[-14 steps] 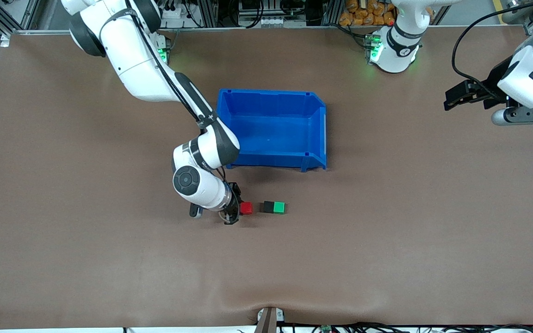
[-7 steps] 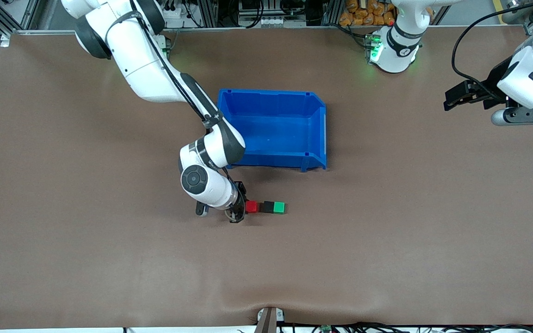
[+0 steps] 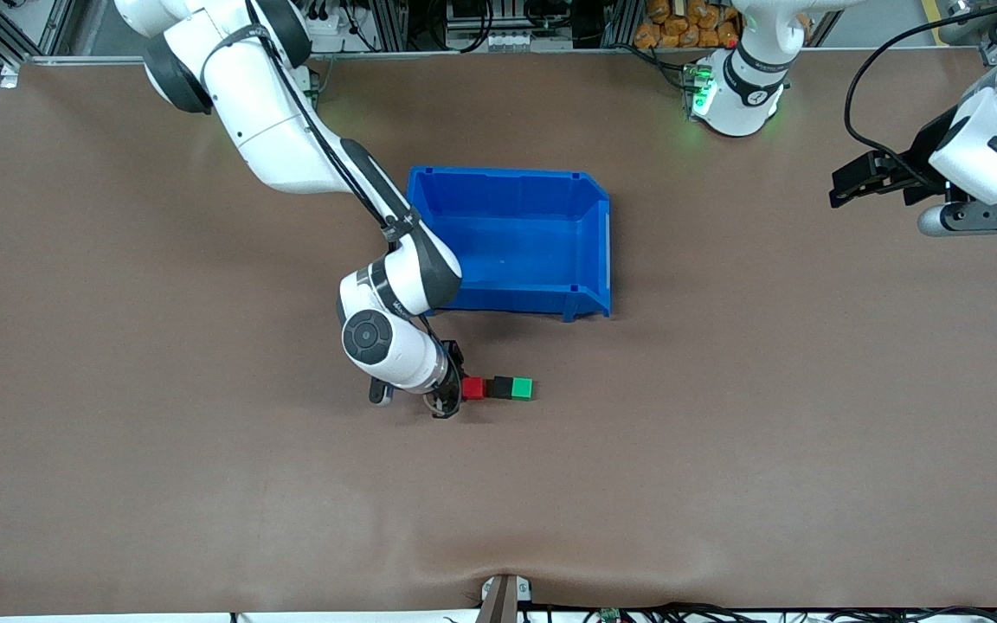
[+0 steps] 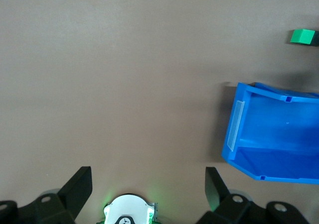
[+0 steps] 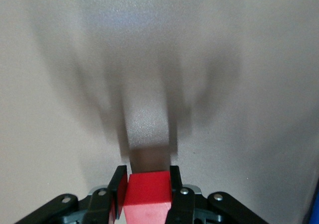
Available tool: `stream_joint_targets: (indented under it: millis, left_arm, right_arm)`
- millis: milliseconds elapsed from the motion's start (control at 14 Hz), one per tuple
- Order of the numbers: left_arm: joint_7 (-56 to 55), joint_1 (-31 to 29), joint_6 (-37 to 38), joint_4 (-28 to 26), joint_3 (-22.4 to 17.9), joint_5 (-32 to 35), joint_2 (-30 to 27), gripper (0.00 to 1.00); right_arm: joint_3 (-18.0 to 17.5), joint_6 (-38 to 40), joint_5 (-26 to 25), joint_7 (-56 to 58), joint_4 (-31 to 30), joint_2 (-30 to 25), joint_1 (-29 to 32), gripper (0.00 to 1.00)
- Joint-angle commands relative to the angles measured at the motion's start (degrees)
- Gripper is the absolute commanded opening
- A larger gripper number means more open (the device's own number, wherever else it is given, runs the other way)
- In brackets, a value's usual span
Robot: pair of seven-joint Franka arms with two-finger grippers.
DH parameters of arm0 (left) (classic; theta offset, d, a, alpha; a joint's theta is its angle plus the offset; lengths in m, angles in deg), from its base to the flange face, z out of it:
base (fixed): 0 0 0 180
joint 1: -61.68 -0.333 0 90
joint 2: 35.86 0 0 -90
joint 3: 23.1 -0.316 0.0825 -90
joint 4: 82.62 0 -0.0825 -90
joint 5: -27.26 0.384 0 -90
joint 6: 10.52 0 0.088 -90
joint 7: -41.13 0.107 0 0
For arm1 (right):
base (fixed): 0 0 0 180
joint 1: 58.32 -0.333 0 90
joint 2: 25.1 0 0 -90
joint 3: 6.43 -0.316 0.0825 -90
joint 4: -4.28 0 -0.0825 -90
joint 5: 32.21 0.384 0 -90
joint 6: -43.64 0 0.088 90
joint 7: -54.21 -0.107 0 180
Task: Attach green and red cubes to black cube
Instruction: 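Lower the red cube against the black cube with the right gripper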
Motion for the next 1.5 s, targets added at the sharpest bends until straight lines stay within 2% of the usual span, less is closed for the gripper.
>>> stream_joint_targets:
  millis: [0, 931, 1433]
  left_arm:
    - [0.1, -0.4, -0.2, 0.7, 0.3, -0.5, 0.3, 1.0]
    - [0.1, -0.5, -0.7, 0.7, 0.3, -0.5, 0.8, 1.0]
    - [0.2, -0.3, -0.6, 0.3, 0.3, -0.2, 0.8, 1.0]
  right_arm:
    - [0.6, 0.1, 0.6, -1.4, 2.7, 1.6, -1.1, 0.0]
    - [0.6, -1.9, 0.6, -2.3, 3.4, 3.1, -1.9, 0.0]
    - [0.6, -1.7, 0.5, -2.3, 3.3, 3.0, -1.7, 0.2]
